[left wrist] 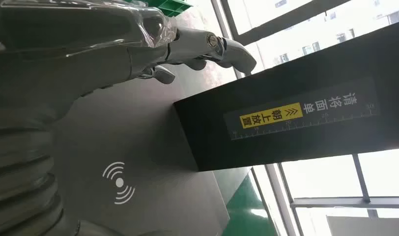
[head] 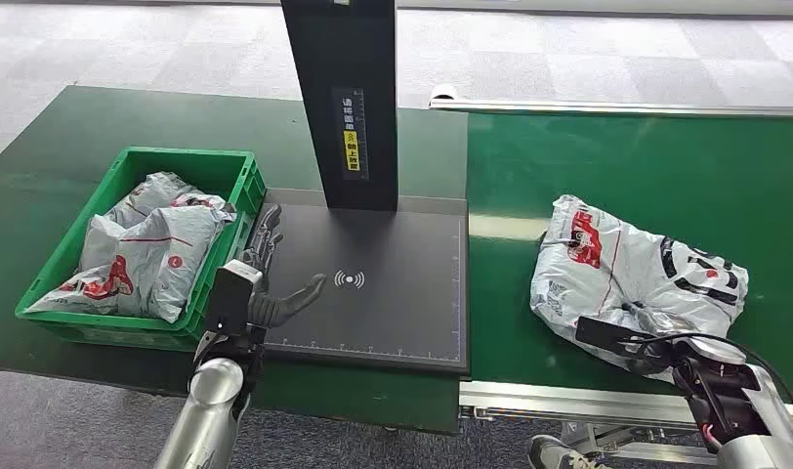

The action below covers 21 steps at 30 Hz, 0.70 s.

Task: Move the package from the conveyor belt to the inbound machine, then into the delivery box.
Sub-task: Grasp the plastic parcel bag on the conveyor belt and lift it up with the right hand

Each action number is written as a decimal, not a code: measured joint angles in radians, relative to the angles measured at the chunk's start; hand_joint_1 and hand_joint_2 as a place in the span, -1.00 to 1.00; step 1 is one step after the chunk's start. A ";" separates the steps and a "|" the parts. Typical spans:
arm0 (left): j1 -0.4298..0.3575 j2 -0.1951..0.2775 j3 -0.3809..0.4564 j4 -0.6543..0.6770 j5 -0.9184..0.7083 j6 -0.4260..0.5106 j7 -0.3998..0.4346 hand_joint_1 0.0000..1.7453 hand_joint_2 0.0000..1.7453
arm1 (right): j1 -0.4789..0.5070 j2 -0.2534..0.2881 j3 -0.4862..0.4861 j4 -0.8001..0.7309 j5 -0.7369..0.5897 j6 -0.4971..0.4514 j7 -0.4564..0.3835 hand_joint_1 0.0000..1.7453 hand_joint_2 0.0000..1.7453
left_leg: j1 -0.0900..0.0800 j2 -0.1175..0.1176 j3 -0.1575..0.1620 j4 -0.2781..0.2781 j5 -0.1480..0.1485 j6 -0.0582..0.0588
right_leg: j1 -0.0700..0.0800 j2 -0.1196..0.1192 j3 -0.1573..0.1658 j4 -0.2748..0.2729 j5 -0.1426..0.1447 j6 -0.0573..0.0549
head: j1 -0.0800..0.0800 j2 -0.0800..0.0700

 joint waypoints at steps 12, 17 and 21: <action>0.014 0.009 0.004 -0.009 0.008 0.010 0.001 -1.00 1.00 | -0.123 0.033 0.121 0.088 -0.068 -0.049 -0.105 1.00 1.00 | 0.000 0.001 0.002 0.000 0.000 0.000 | 0.000 0.001 0.002 0.000 0.000 0.000 | 0.000 0.000; 0.051 0.014 0.010 -0.050 0.013 0.020 0.000 -1.00 1.00 | -0.132 0.082 0.121 0.060 -0.175 -0.252 -0.191 1.00 1.00 | 0.000 0.001 0.001 0.000 0.000 0.000 | 0.000 0.002 0.001 0.001 0.000 0.000 | 0.000 0.000; 0.081 0.014 0.021 -0.089 0.016 0.043 -0.018 -1.00 1.00 | -0.125 0.124 0.083 -0.050 -0.276 -0.357 -0.237 1.00 1.00 | 0.000 0.001 0.001 0.000 0.000 0.000 | 0.000 0.002 0.001 0.001 0.000 0.000 | 0.000 0.000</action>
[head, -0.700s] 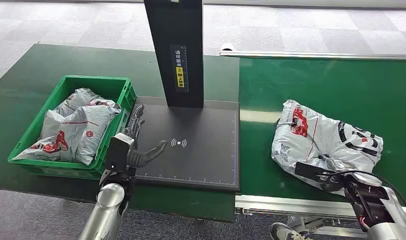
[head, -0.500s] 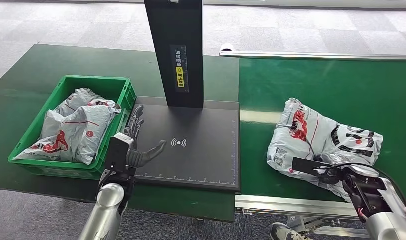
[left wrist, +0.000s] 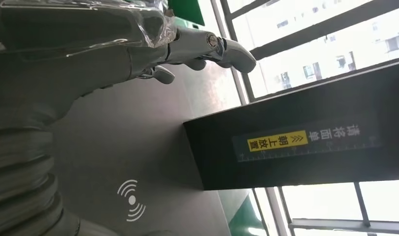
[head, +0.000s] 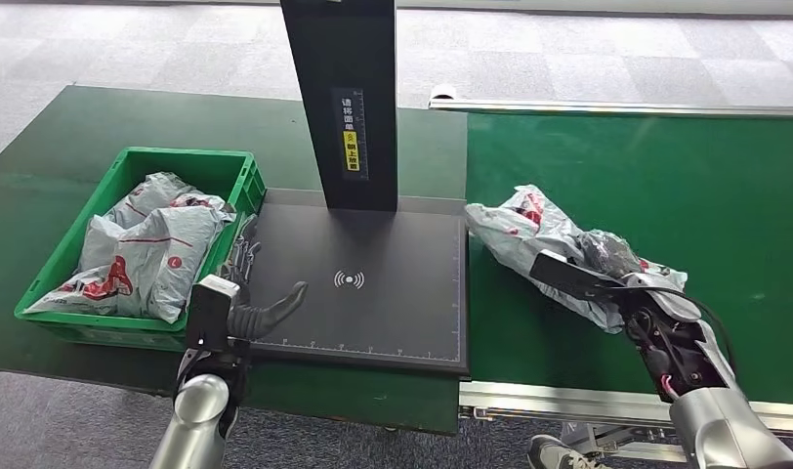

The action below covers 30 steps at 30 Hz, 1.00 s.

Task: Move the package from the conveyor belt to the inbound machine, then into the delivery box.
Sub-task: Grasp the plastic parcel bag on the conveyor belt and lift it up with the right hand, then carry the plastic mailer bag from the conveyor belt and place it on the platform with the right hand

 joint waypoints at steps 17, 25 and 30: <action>0.034 -0.039 0.070 -0.173 0.279 0.272 -0.240 -1.00 1.00 | 0.205 0.259 -0.220 -0.663 -0.299 -0.442 -0.340 1.00 1.00 | 0.000 -0.001 0.000 0.000 0.000 0.000 | 0.000 -0.001 0.000 0.000 -0.001 0.000 | 0.000 0.000; 0.033 -0.046 0.067 -0.186 0.302 0.280 -0.242 -1.00 1.00 | 0.252 0.269 -0.037 -0.686 -0.099 -0.356 -0.320 1.00 1.00 | 0.000 -0.001 0.000 0.000 0.000 0.000 | 0.000 -0.001 0.000 0.000 -0.001 0.000 | 0.000 0.000; 0.033 -0.047 0.067 -0.187 0.303 0.280 -0.242 -1.00 1.00 | 0.257 0.269 -0.014 -0.685 -0.093 -0.356 -0.320 1.00 1.00 | 0.000 -0.001 0.000 0.000 0.000 0.000 | 0.000 -0.001 0.000 0.000 -0.001 0.000 | 0.000 0.000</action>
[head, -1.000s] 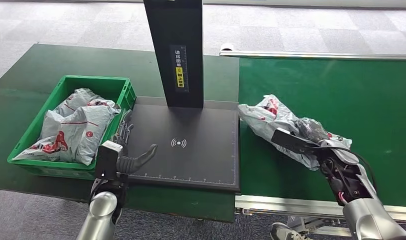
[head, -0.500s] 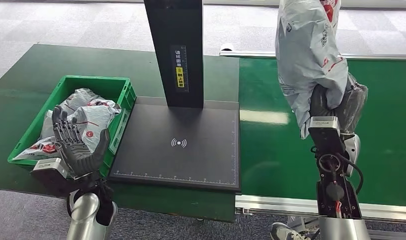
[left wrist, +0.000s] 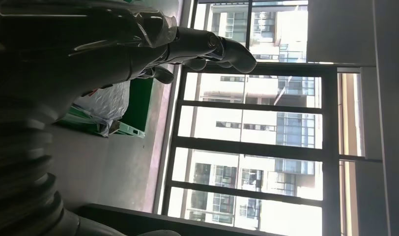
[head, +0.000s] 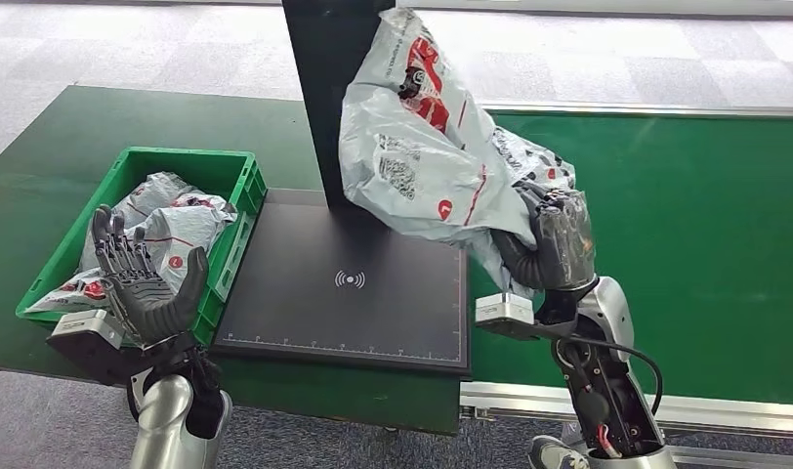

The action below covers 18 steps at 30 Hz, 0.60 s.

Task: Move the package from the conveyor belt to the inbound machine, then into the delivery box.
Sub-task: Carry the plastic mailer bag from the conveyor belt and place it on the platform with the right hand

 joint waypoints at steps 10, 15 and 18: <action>-0.010 -0.001 -0.020 0.001 0.022 0.000 0.000 -1.00 1.00 | -0.157 -0.011 0.410 0.446 0.324 0.319 0.058 1.00 1.00 | 0.000 0.000 0.000 0.000 0.001 0.000 | 0.000 0.000 0.001 0.000 0.000 0.000 | 0.000 0.000; -0.015 -0.001 -0.034 0.015 0.031 -0.002 0.000 -1.00 1.00 | -0.233 0.008 0.541 0.601 0.342 0.323 0.076 1.00 1.00 | 0.000 0.001 0.001 0.000 0.000 0.000 | 0.000 0.001 0.001 0.000 0.000 0.000 | 0.000 0.000; -0.016 0.000 -0.039 0.020 0.032 0.001 0.000 -1.00 1.00 | -0.266 0.018 0.584 0.656 0.333 0.332 0.091 1.00 1.00 | 0.000 0.002 0.003 0.000 0.000 0.000 | 0.000 0.001 0.002 0.000 0.000 0.000 | 0.000 0.000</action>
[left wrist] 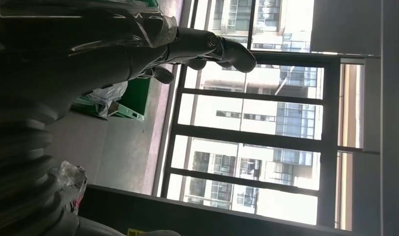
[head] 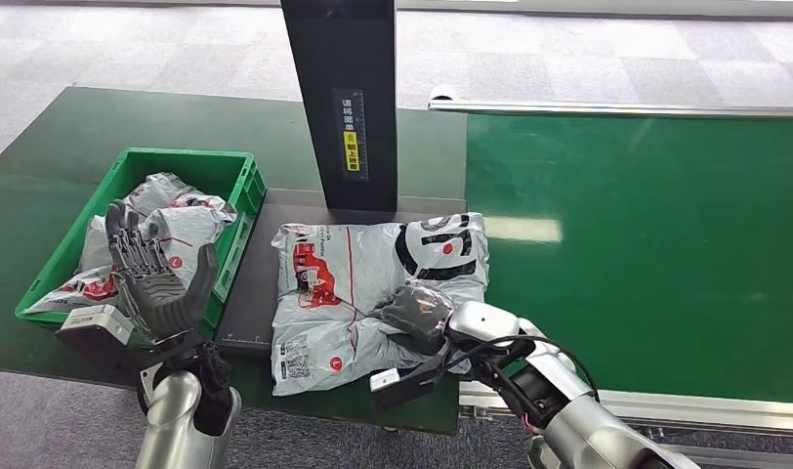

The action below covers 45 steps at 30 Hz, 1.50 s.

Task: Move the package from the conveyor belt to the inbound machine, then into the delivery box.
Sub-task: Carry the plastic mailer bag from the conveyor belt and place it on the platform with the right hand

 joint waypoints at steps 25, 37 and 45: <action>-0.048 0.003 -0.021 0.071 -0.005 -0.006 0.000 -1.00 1.00 | 0.039 0.099 -0.242 0.051 -0.556 -0.209 -0.176 -1.00 1.00 | 0.000 0.001 0.002 0.000 0.001 0.000 | 0.000 0.001 0.001 0.000 0.001 -0.001 | 0.000 0.000; -0.074 0.003 -0.056 0.155 -0.048 0.002 0.012 -1.00 1.00 | 0.043 0.140 -0.472 0.095 -0.919 0.313 0.015 -1.00 1.00 | 0.000 0.000 0.001 0.000 0.001 0.000 | 0.000 0.001 0.000 0.000 0.001 -0.001 | 0.000 0.000; -0.085 0.003 -0.064 0.187 -0.050 0.006 0.013 -1.00 1.00 | 0.040 0.142 -0.516 0.122 -0.925 0.327 0.019 -1.00 1.00 | 0.000 0.000 0.000 0.000 0.001 0.000 | 0.000 0.001 0.000 0.000 0.001 -0.001 | 0.000 0.000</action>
